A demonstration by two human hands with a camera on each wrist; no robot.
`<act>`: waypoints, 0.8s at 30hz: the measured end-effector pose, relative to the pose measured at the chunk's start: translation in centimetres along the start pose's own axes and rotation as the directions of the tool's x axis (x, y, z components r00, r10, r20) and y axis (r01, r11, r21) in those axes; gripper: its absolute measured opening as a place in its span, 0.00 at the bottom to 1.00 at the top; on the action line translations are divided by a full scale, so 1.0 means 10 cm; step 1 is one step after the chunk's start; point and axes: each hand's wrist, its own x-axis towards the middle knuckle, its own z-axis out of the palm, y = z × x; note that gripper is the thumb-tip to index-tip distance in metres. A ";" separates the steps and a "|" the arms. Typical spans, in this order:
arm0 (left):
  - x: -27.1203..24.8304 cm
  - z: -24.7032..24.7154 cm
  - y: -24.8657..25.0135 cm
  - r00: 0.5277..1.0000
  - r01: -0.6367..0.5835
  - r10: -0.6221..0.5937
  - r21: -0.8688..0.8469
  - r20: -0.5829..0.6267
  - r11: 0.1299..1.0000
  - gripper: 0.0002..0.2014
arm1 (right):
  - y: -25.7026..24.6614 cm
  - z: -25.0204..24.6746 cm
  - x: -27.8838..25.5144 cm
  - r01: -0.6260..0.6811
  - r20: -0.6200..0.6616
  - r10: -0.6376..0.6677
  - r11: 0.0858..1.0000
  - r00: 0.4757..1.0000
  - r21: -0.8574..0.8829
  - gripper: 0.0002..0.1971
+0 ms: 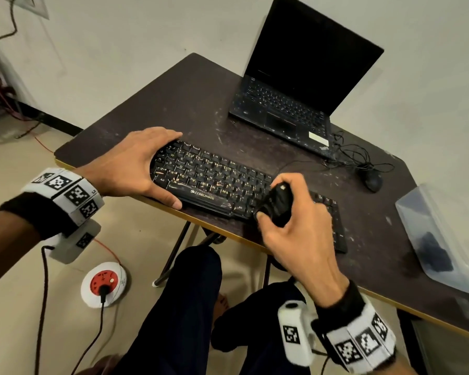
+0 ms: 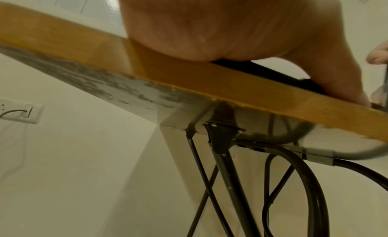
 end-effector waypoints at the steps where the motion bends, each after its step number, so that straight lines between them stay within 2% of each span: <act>1: 0.01 -0.01 0.01 1.000 -0.001 0.001 -0.002 -0.004 1.000 0.74 | 0.05 0.00 0.05 -0.020 -0.041 0.020 1.000 0.999 -0.004 0.26; 3: 0.01 -0.01 0.04 1.000 -0.009 0.009 0.008 -0.005 1.000 0.74 | 0.09 0.00 0.06 -0.044 -0.077 0.044 0.999 0.996 0.001 0.26; 6: -0.01 -0.01 0.02 1.000 -0.002 0.002 -0.009 -0.011 1.000 0.74 | -0.01 0.04 -0.08 0.053 -0.002 -0.053 0.998 0.999 -0.022 0.26; 7: -0.01 -0.01 0.02 1.000 -0.003 0.003 -0.011 -0.008 1.000 0.74 | 0.00 0.03 -0.09 0.053 -0.013 -0.053 0.998 0.999 -0.014 0.26; 10: 0.00 -0.01 0.03 1.000 -0.002 0.002 0.002 -0.006 1.000 0.74 | 0.11 0.01 -0.02 -0.034 -0.106 0.037 0.999 0.994 0.027 0.26; 14: 0.00 0.00 0.00 1.000 0.012 -0.012 0.003 -0.002 1.000 0.74 | -0.03 0.08 -0.17 0.038 -0.040 -0.038 0.999 0.998 0.020 0.26; 17: 0.01 -0.01 0.02 1.000 0.011 -0.010 0.016 -0.005 1.000 0.74 | 0.08 0.07 -0.05 -0.065 -0.177 0.070 0.997 0.982 0.033 0.26; 18: 0.00 0.00 0.02 1.000 0.010 -0.010 0.020 -0.002 1.000 0.74 | 0.07 0.08 -0.05 -0.081 -0.188 0.086 0.996 0.978 0.038 0.26; 21: -0.01 -0.01 0.03 1.000 0.011 -0.011 0.017 -0.008 1.000 0.73 | -0.12 0.16 -0.16 -0.008 -0.120 0.015 0.998 0.993 0.055 0.26; 22: -0.01 -0.01 0.03 1.000 0.009 -0.009 0.019 -0.008 1.000 0.73 | -0.13 0.18 -0.14 0.000 -0.134 0.007 0.999 0.991 0.049 0.26; 24: 0.01 -0.02 0.05 1.000 0.008 -0.008 0.016 -0.009 1.000 0.74 | -0.02 0.18 0.06 -0.068 -0.204 0.073 0.997 0.976 0.030 0.26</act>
